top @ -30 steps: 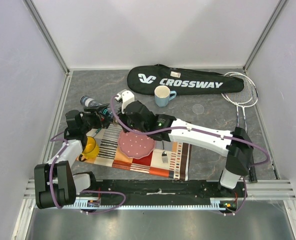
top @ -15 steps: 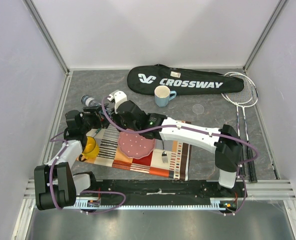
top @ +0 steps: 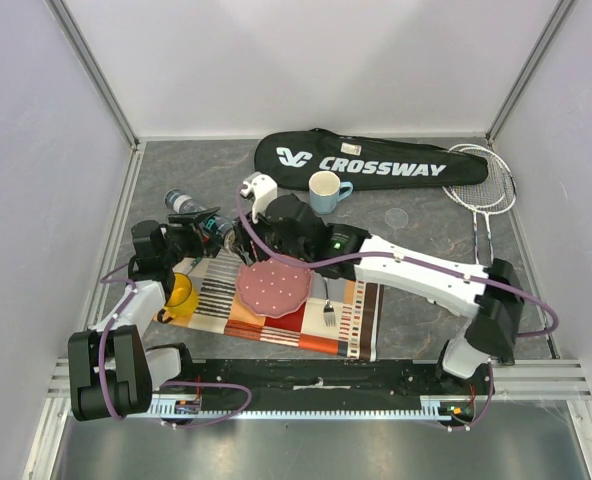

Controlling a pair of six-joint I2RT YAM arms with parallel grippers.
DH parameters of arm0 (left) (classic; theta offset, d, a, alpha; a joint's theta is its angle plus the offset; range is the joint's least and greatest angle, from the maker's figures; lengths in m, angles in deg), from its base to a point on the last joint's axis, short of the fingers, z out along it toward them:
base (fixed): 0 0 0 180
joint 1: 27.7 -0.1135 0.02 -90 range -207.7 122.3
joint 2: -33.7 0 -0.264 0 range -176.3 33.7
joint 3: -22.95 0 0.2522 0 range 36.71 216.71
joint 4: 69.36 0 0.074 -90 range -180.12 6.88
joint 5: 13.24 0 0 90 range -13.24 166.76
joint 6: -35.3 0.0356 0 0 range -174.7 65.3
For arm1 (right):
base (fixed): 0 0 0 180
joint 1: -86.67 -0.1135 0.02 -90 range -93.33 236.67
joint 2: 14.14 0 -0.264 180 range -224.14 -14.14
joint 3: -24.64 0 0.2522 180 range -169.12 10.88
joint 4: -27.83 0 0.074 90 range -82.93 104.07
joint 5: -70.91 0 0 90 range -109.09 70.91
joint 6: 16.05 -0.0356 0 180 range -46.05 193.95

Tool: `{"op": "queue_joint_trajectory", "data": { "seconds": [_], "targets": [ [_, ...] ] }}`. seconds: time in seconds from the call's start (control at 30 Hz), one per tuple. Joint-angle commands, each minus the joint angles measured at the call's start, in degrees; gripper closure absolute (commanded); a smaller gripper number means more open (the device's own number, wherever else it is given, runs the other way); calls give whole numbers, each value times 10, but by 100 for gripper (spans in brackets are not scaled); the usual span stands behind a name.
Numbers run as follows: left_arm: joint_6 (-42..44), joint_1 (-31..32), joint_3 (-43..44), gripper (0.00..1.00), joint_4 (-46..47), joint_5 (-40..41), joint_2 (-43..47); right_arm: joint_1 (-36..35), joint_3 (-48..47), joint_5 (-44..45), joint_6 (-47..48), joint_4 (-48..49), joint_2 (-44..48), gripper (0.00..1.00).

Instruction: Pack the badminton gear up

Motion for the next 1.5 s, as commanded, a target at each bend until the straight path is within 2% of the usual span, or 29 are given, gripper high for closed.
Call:
{"op": "queue_joint_trajectory", "data": {
  "seconds": [0.0, 0.07, 0.1, 0.13, 0.17, 0.27, 0.33, 0.4, 0.43, 0.5, 0.6, 0.63, 0.7, 0.73, 0.8, 0.87, 0.9, 0.97, 1.0, 1.1, 1.27, 1.37, 1.43, 1.47],
  "targets": [
    [-4, 3, 7, 98, 36, -19, 1, 0, 23, -8, 3, 7, 67, 35],
    [-3, 2, 6, 98, 37, -18, -1, 2, 35, -9, 1, 8, 83, 34],
    [-3, 2, 6, 98, 38, -18, -2, 3, 37, -10, 1, 7, 84, 37],
    [-4, 2, 6, 98, 38, -18, -3, 6, 39, -13, 0, 7, 81, 46],
    [-4, 2, 6, 98, 39, -19, -3, 8, 43, -16, -4, 8, 76, 62],
    [-6, 2, 5, 98, 39, -23, -1, 11, 50, -15, -10, 7, 74, 79],
    [-6, 2, 5, 98, 39, -23, 2, 17, 57, 18, -14, 3, 84, 80],
    [-5, 2, 6, 98, 39, -23, 4, 27, 74, 54, -11, -8, 107, 77],
    [-5, 3, 7, 98, 39, -24, 2, 43, 81, 73, -12, -31, 116, 72],
    [-6, 2, 8, 98, 43, -25, -2, 64, 121, 106, -18, -57, 152, 68],
    [-15, 2, 6, 98, 70, -34, -17, 139, 216, 127, -42, -98, 226, 58],
    [-17, 2, 6, 98, 75, -38, -19, 187, 243, 127, -53, -117, 246, 45],
    [-20, 2, 3, 98, 88, -43, -23, 233, 311, 122, -65, -140, 310, 34],
    [-21, 3, 3, 98, 89, -43, -24, 284, 330, 118, -75, -164, 346, 24],
    [-23, 2, 2, 98, 100, -45, -28, 340, 378, 104, -78, -185, 375, 17],
    [-25, 2, 2, 98, 112, -51, -39, 449, 415, 74, -80, -214, 399, 10],
    [-26, 2, 1, 98, 117, -55, -42, 537, 425, 54, -75, -222, 411, 9],
    [-28, 2, 1, 98, 125, -61, -51, 619, 444, 5, -70, -224, 420, 8],
    [-28, 3, -1, 98, 126, -64, -52, 683, 443, 0, -75, -226, 426, 8],
    [-27, 2, -3, 98, 126, -68, -51, 771, 442, -53, -92, -220, 412, 5],
    [-28, 2, -1, 98, 126, -74, -46, 815, 482, -148, -108, -168, 372, 3],
    [-25, 1, 2, 98, 117, -75, -37, 816, 502, -149, -106, -149, 379, 4],
    [-25, 2, 4, 98, 114, -75, -33, 816, 518, -153, -108, -135, 375, 7],
    [-21, 2, 6, 98, 108, -73, -31, 816, 530, -172, -107, -102, 360, 14]
  ]
}}
